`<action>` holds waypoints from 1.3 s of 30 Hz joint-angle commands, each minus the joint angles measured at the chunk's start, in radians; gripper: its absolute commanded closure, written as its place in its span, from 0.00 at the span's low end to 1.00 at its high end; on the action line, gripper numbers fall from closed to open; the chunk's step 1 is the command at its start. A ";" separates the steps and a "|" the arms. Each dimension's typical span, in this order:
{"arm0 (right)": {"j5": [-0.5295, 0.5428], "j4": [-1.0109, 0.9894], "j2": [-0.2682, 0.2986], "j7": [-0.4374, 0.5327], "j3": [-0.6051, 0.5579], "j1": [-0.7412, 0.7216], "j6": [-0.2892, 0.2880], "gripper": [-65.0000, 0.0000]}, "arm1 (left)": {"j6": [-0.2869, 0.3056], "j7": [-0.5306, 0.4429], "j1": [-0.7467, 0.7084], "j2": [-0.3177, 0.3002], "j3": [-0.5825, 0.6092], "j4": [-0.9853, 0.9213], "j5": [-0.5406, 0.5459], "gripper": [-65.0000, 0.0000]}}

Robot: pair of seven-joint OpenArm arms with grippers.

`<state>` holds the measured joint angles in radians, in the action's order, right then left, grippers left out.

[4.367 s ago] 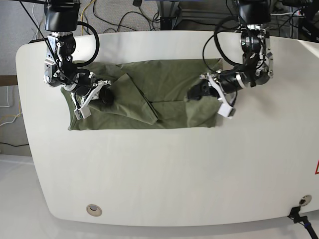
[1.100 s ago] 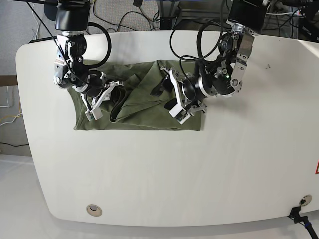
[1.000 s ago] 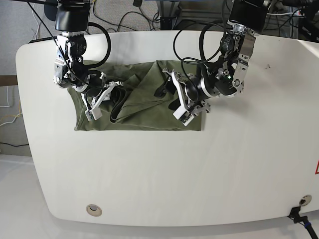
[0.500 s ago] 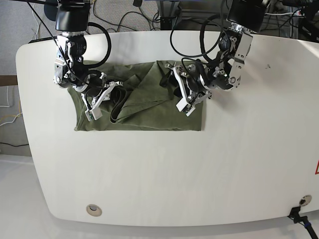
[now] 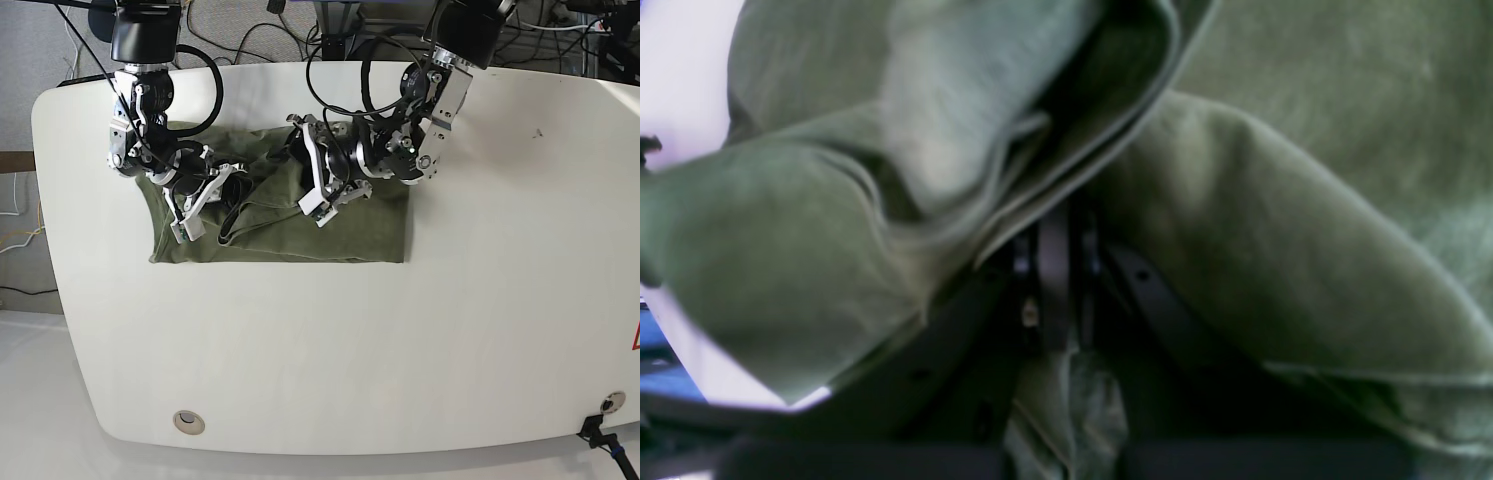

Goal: Fold the T-shirt properly
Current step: 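Release the right gripper and move it to the band's other end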

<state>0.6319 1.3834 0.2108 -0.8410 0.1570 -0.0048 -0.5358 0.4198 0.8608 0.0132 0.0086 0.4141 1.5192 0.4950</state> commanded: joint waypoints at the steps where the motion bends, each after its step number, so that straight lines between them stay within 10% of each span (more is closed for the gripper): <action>1: -0.004 0.009 0.009 -0.002 0.002 -0.011 -0.002 1.00 | 0.004 -0.021 0.014 0.012 -0.002 0.022 0.018 0.49; 16: -0.004 0.007 0.009 -0.002 0.002 -0.011 -0.002 1.00 | 0.009 -0.021 0.008 0.027 0.194 0.172 0.023 0.49; 24: -0.004 0.007 0.009 -0.002 0.002 -0.011 -0.002 1.00 | 0.003 -0.021 0.015 -0.103 0.055 0.235 0.014 0.49; 39: -0.004 0.009 0.008 -0.002 0.002 -0.016 -0.002 0.99 | -0.026 -0.021 -0.002 -0.157 -0.123 0.175 -0.459 0.49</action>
<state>0.6327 1.3800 0.2104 -0.8375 0.1570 -0.0059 -0.5354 0.3939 0.8474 -0.0013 -0.1463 0.3008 1.6859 0.0372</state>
